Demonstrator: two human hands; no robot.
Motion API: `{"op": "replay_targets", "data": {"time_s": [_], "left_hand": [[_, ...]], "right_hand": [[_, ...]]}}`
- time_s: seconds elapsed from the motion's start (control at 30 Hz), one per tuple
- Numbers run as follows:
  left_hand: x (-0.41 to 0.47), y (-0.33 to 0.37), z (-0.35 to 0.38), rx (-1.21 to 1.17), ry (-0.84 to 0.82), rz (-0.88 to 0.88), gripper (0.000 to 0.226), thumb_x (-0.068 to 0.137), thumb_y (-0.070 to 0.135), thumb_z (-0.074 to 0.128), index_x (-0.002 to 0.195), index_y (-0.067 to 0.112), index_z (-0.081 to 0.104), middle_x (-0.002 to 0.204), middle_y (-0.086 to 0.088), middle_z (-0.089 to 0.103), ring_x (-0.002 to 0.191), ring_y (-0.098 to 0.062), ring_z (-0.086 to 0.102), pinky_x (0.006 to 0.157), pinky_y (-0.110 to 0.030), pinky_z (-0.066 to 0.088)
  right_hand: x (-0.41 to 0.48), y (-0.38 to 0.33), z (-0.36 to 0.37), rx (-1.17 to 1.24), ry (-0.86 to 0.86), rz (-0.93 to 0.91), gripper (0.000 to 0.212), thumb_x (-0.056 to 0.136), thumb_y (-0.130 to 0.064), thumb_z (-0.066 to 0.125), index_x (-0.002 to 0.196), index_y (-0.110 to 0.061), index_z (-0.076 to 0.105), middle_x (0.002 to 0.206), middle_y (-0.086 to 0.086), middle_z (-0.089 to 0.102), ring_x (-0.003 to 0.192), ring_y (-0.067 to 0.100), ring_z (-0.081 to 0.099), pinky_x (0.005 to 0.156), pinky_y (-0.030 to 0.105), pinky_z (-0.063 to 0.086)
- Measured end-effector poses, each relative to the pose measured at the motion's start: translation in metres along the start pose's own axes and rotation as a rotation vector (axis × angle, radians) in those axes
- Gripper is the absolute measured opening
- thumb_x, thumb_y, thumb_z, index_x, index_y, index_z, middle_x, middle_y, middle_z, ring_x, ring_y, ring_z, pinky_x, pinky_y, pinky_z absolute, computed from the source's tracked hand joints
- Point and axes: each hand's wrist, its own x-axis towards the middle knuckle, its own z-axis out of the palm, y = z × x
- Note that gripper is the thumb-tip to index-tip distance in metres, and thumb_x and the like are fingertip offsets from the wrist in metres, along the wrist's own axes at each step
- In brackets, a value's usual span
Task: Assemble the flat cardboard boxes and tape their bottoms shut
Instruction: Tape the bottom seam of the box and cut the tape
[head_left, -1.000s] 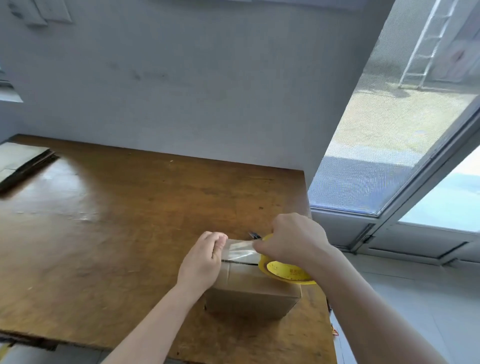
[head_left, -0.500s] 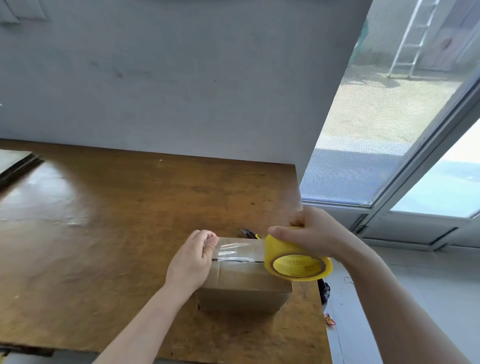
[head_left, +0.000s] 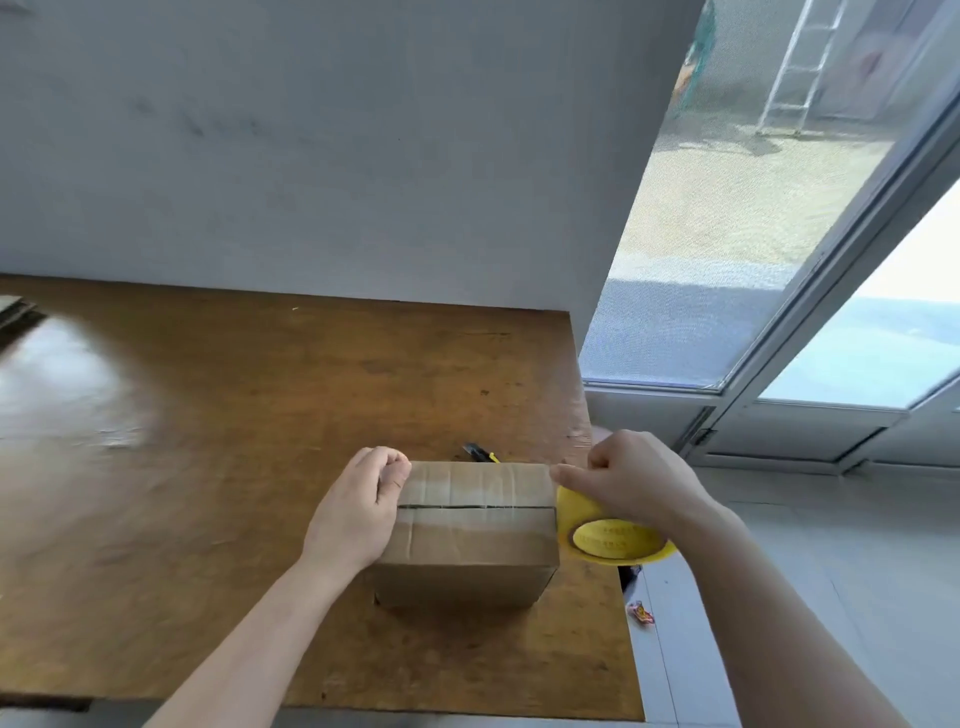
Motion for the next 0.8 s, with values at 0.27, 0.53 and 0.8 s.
{"op": "replay_targets", "data": {"time_s": [0.27, 0.53, 0.8], "left_hand": [[-0.001, 0.000, 0.000, -0.001, 0.006, 0.000, 0.020, 0.102, 0.034, 0.040, 0.098, 0.024, 0.057, 0.102, 0.008, 0.059, 0.095, -0.008, 0.055, 0.071, -0.010, 0.036], [-0.005, 0.005, -0.005, -0.045, -0.052, -0.070, 0.045, 0.095, 0.051, 0.035, 0.119, 0.021, 0.058, 0.122, 0.005, 0.058, 0.117, -0.015, 0.054, 0.088, -0.019, 0.041], [-0.013, -0.012, -0.034, -0.033, -0.112, -0.348, 0.078, 0.079, 0.071, 0.038, 0.123, 0.010, 0.059, 0.123, -0.013, 0.064, 0.113, -0.028, 0.059, 0.086, -0.034, 0.046]], "right_hand": [[0.002, 0.012, 0.023, 0.050, 0.004, -0.005, 0.060, 0.085, -0.061, 0.059, 0.054, -0.014, 0.037, 0.051, -0.004, 0.041, 0.049, 0.012, 0.038, 0.046, 0.029, 0.027], [0.010, 0.020, 0.040, 0.099, -0.049, -0.002, 0.060, 0.085, -0.063, 0.057, 0.054, -0.015, 0.038, 0.051, -0.004, 0.042, 0.050, 0.012, 0.040, 0.047, 0.029, 0.028], [0.013, -0.018, 0.049, 0.098, -0.100, -0.043, 0.061, 0.086, -0.064, 0.054, 0.051, -0.016, 0.044, 0.052, -0.005, 0.047, 0.053, 0.016, 0.047, 0.048, 0.028, 0.032]]}}
